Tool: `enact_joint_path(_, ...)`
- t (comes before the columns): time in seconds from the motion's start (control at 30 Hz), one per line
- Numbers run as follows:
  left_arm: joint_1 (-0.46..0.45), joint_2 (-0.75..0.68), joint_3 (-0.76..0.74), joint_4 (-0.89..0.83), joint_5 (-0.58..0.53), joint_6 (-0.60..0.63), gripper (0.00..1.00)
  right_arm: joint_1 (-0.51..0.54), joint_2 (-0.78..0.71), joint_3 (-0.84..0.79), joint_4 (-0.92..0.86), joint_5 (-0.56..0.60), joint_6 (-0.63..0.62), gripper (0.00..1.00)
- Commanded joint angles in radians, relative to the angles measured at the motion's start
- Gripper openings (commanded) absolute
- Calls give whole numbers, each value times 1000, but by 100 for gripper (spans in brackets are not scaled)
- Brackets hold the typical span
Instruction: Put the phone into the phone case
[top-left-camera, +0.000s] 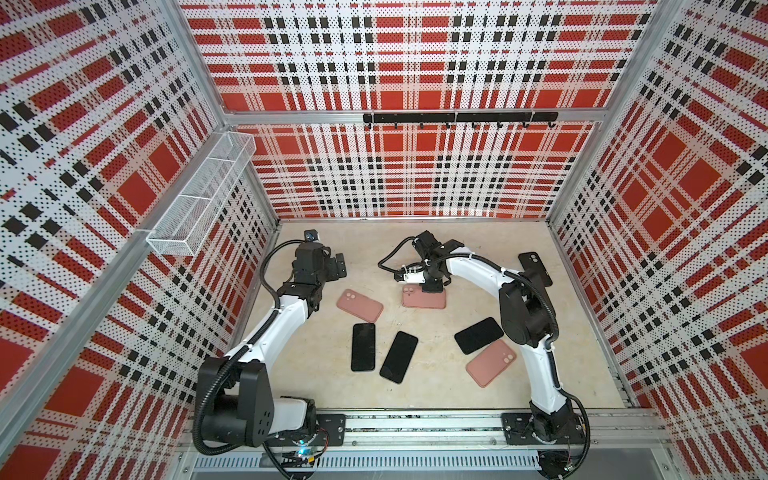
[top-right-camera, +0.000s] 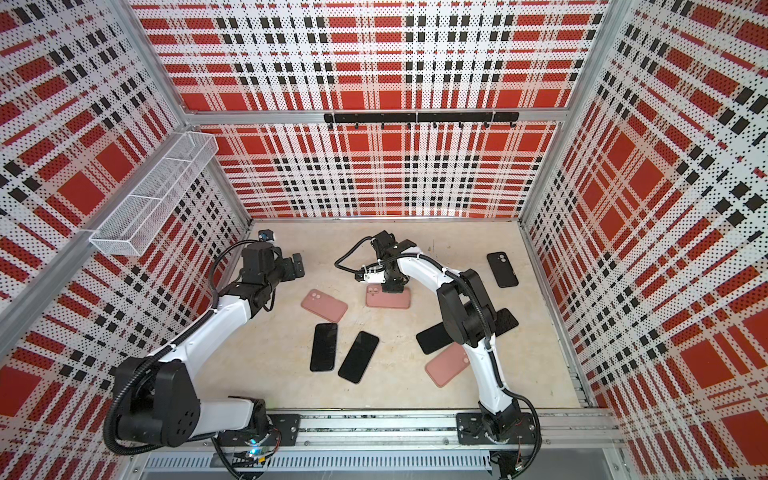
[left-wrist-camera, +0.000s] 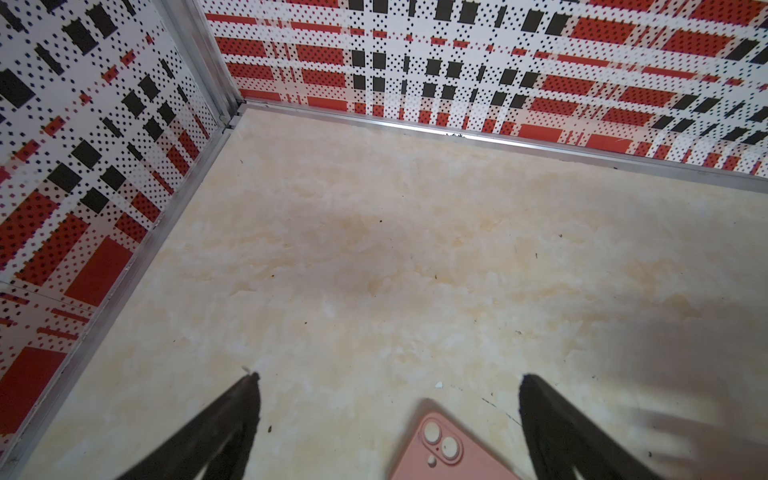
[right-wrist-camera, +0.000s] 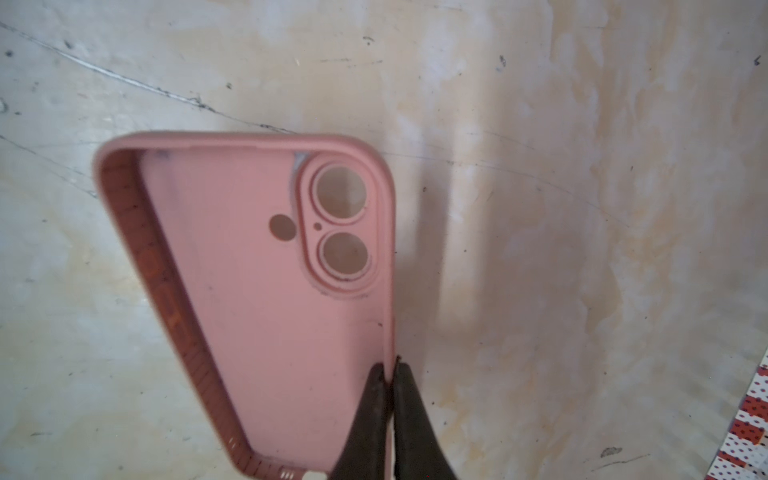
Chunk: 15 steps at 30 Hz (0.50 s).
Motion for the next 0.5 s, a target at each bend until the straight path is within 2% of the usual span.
enact_joint_path(0.0,12,-32,25,-9,25,9,99,5,24,18,-20,31,-34,12)
enact_joint_path(0.13,25,-32,27,-9,46,6,99,5,19,34,-30,11,-11,20)
enact_joint_path(0.17,26,-32,29,-9,41,6,99,5,13,40,-35,12,0,27)
enact_joint_path(0.3,26,-38,28,-11,32,9,100,5,-37,28,-20,42,51,36)
enact_joint_path(0.47,19,-19,26,-11,53,0,99,-17,-217,-167,154,64,218,42)
